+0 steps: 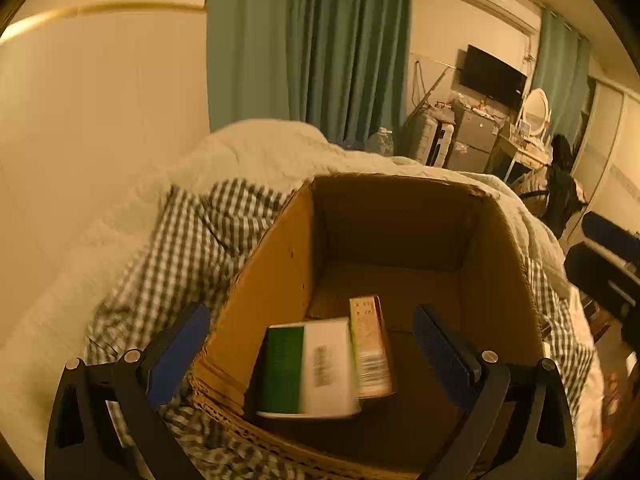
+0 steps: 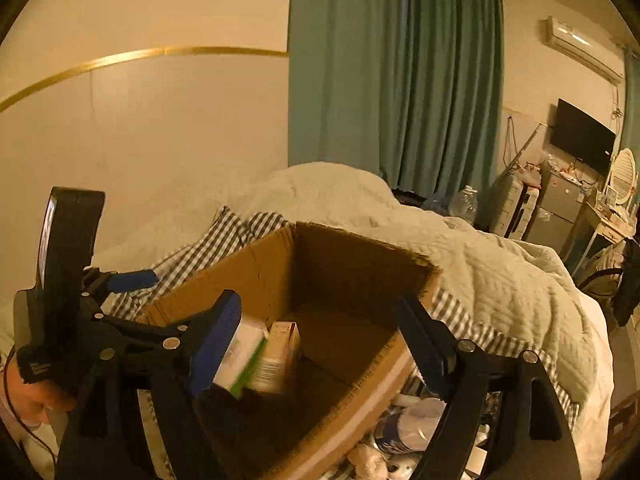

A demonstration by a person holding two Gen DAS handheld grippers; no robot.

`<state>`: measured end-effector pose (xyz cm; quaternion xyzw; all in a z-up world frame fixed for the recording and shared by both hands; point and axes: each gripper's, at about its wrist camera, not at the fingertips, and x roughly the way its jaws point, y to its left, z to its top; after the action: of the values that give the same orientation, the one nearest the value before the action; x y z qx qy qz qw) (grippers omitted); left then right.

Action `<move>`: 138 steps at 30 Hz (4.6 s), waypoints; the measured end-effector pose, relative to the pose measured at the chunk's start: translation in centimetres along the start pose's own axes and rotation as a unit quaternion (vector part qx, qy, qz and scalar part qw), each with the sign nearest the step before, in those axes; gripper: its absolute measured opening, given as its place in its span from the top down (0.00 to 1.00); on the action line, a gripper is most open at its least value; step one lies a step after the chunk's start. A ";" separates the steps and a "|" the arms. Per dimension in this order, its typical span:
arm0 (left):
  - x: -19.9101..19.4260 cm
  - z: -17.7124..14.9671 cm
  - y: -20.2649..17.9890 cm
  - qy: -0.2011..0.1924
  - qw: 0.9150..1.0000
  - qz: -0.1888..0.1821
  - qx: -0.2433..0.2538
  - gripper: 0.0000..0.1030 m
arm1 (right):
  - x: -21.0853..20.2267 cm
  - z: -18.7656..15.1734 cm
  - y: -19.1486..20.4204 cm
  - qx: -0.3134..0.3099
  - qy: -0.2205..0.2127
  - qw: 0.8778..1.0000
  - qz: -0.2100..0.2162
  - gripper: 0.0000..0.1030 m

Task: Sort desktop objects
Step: 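Carry medicine boxes into the cardboard box with both tools and release them, then move both tools back over the pile of items on the bed, then grasp the white tissue with the left tool while the right grasps the blue box, then carry tissue and blue box into the cardboard box and release both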

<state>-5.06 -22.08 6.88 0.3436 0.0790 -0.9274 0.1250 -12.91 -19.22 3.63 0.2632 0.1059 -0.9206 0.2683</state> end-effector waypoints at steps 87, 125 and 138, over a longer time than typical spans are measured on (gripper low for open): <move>3.7 -11.5 -19.8 0.076 0.987 -0.108 0.094 0.89 | -2.0 -20.0 -13.6 0.119 0.097 0.986 -0.060 0.82; -5.4 -4.1 -17.0 -0.030 0.986 -0.145 0.078 0.88 | -8.4 -11.7 -8.1 0.044 0.023 0.995 -0.081 0.83; -5.4 2.3 -4.2 -0.048 0.997 -0.059 -0.026 0.88 | -6.0 0.3 -0.1 -0.020 -0.012 1.000 0.016 0.83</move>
<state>-3.75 -17.64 12.38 0.2900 0.1171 -0.9462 0.0830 -8.80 -16.66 7.15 0.2483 0.1164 -0.9172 0.2891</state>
